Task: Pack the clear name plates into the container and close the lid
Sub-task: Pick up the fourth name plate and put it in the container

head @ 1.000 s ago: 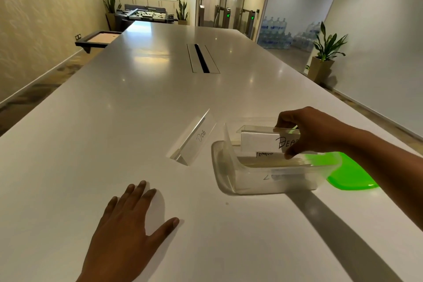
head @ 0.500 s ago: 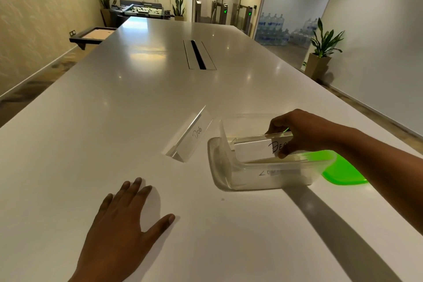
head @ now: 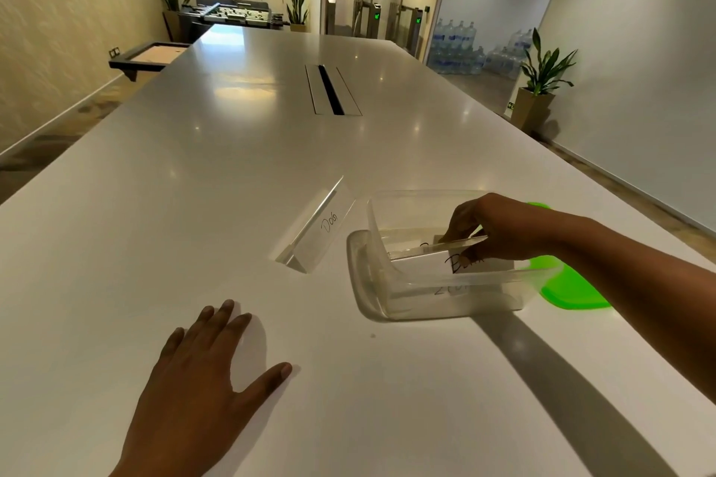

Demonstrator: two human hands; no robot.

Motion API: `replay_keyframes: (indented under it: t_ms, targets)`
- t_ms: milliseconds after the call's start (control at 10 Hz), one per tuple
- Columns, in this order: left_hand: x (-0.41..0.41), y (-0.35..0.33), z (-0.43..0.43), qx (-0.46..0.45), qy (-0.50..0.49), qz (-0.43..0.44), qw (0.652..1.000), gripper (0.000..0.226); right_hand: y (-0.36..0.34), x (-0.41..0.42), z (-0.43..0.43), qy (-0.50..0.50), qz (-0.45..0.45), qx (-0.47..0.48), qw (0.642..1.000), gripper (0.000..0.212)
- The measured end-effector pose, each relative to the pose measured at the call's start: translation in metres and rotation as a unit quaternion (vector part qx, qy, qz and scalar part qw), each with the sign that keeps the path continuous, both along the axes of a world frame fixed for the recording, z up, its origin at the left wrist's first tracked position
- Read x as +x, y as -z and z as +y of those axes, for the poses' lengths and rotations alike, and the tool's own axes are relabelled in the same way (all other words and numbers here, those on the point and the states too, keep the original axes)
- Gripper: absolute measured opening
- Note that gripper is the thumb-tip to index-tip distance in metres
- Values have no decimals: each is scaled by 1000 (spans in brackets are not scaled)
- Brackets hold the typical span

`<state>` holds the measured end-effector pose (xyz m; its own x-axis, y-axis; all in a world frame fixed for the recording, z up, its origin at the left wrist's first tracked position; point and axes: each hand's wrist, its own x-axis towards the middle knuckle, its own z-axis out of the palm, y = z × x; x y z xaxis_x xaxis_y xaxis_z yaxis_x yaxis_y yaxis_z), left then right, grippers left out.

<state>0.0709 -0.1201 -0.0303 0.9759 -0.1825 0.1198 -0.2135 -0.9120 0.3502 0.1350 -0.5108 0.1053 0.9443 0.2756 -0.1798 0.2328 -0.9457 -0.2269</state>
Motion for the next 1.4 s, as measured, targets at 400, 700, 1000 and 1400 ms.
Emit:
replay_keyframes:
  t_ms: [400,700,1000,1400]
  targets:
    - [1,1,-1,-4,-4,-6,1000,118,8,2,0,-5,3,-9,1000,21]
    - [2,1,0,-4,1,-7,1000,117,16,4,-5,25,-5,-15,1000,27]
    - [2,1,0,0,0,-3,1000,118,19,2,-2,28,15,-17,999,24]
    - [2,4,0,2,-1,-4,1000,115,8,-11,11,63,-88,91,990,14]
